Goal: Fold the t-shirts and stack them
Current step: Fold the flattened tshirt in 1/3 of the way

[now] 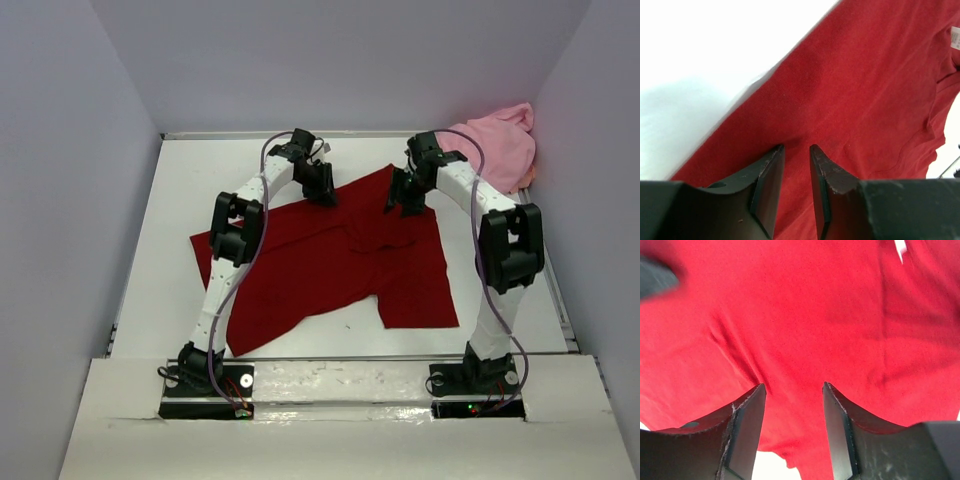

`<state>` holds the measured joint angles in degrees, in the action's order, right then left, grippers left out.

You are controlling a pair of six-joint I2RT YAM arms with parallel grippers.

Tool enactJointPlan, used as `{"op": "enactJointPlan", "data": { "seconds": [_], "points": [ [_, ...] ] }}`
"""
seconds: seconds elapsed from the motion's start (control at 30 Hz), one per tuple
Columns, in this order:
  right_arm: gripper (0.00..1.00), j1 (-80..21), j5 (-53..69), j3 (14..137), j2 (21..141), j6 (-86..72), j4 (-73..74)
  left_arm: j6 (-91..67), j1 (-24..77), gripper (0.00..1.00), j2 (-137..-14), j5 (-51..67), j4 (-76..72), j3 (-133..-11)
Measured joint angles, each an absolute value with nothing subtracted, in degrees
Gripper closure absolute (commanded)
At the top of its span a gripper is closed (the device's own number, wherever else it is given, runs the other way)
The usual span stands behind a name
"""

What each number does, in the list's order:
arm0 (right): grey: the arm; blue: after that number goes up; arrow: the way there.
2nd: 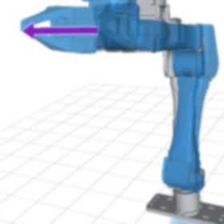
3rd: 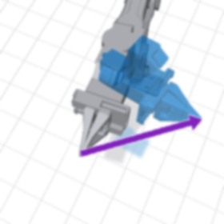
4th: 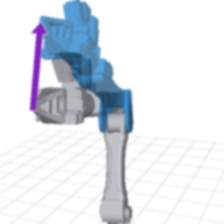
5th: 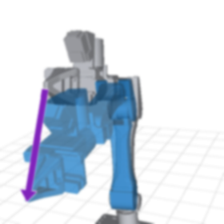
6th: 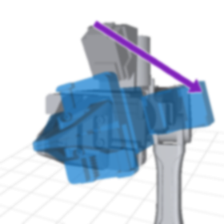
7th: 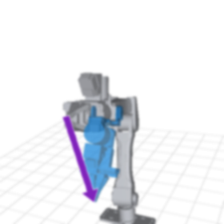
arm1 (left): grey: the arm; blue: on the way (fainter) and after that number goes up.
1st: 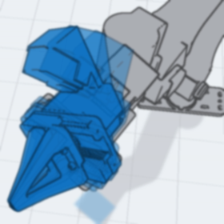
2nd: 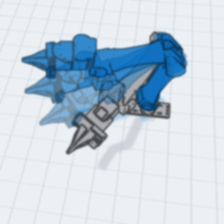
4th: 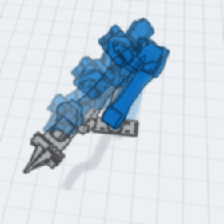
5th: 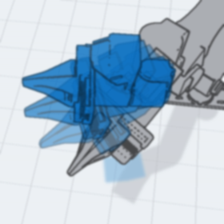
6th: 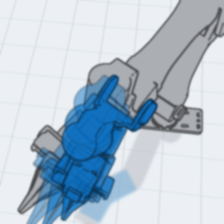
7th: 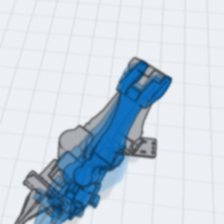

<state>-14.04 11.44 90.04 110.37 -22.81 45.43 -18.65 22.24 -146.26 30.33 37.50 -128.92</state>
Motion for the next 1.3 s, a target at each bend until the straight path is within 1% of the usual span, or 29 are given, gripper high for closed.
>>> {"op": "enactJointPlan", "data": {
  "seconds": [0.13,0.23,0.3,0.37,0.53,0.83,1.3],
  "points": [
    [0.47,-14.66,12.64,98.24,118.28,-21.93,42.96,-18.41,21.39,0.56,-146.39,31.09,36.69,-128.97],
    [0.47,-14.7,13.65,102.08,124.31,-21.85,41.63,-18.15,21.3,0.56,-146.5,31.29,36.56,-129.01],
    [0.49,-14.63,14.02,103.92,127.74,-21.87,41.45,-18.02,21.28,0.56,-146.54,31.44,36.58,-129.1],
    [0.49,-14.48,14.37,105.56,129.67,-22.06,41.32,-18.0,21.26,0.55,-146.58,31.57,36.58,-129.14],
    [0.52,-13.74,14.17,108.97,131.57,-22.0,40.64,-17.87,21.26,0.55,-146.61,31.66,36.58,-129.16],
    [0.52,-13.47,12.99,109.23,132.03,-21.52,40.6,-17.78,21.26,0.55,-147.28,31.68,37.1,-130.45],
    [0.52,-13.3,10.9,101.73,128.14,-21.39,35.92,-20.27,21.26,0.52,-148.68,31.27,35.11,-132.64]
  ]
}}
